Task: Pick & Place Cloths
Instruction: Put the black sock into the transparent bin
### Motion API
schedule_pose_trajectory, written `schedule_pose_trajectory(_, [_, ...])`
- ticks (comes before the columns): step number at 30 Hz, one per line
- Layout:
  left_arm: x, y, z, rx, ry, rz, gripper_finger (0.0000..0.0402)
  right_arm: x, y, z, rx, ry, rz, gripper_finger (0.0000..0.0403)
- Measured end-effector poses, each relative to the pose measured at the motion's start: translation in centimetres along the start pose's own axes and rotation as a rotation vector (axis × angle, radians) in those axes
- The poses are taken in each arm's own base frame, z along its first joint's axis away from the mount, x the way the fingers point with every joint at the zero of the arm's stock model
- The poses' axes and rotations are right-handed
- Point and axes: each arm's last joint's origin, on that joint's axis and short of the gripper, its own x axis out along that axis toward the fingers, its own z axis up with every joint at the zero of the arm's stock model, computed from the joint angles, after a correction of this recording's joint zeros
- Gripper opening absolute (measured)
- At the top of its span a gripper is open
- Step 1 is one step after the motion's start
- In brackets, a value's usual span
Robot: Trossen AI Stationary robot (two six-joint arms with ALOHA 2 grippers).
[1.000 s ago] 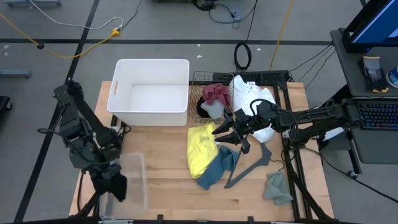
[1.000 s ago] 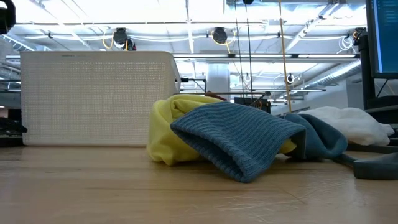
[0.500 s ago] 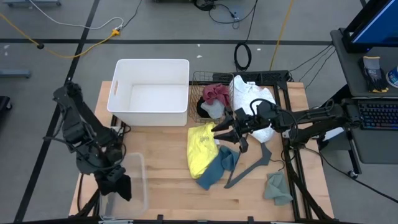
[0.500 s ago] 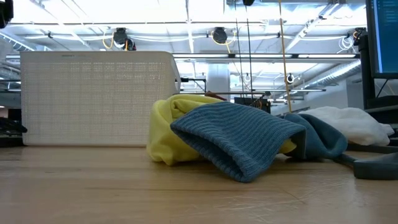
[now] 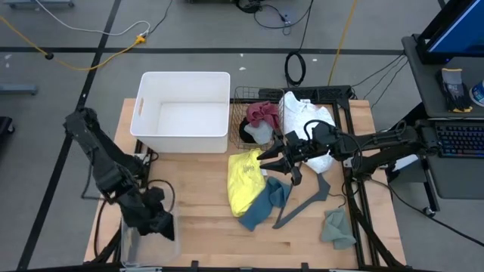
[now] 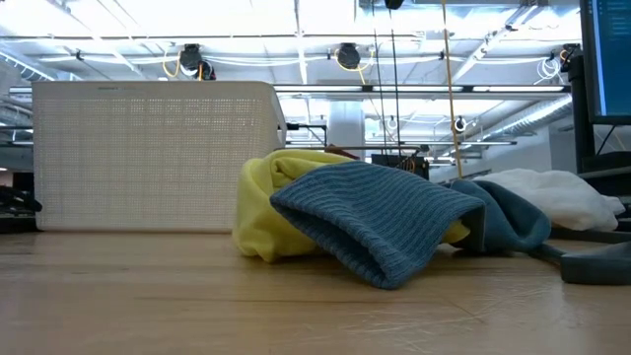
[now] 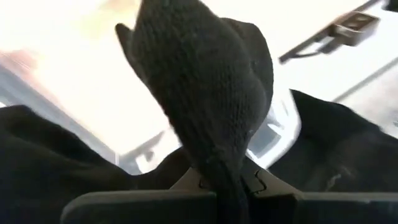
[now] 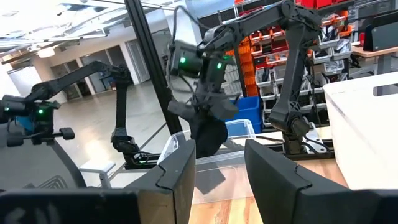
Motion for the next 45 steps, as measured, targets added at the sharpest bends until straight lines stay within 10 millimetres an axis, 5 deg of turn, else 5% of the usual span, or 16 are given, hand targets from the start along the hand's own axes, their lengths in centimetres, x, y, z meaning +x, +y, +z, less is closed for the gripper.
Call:
schedule_pose_trajectory(15, [5.1,0.2,-0.1,0.049,-0.053,0.278,0.0,0.0,0.0,0.0,-0.003,0.001,0.004,0.013])
schedule_pose_trajectory(26, [6.8,1.0,-1.4,0.095,-0.07,0.353,0.0005,0.0,0.1,0.0,0.008,0.002,0.007,0.013])
schedule_pose_trajectory(36, [6.9,1.0,-1.4,0.115,-0.13,0.326,0.0054,0.0,0.1,0.0,0.008,0.002,0.006,0.013])
schedule_pose_trajectory(45, [6.9,1.0,-1.4,0.123,-0.128,0.326,0.016,0.0,-0.1,-0.8,0.029,0.081,-0.009,0.013])
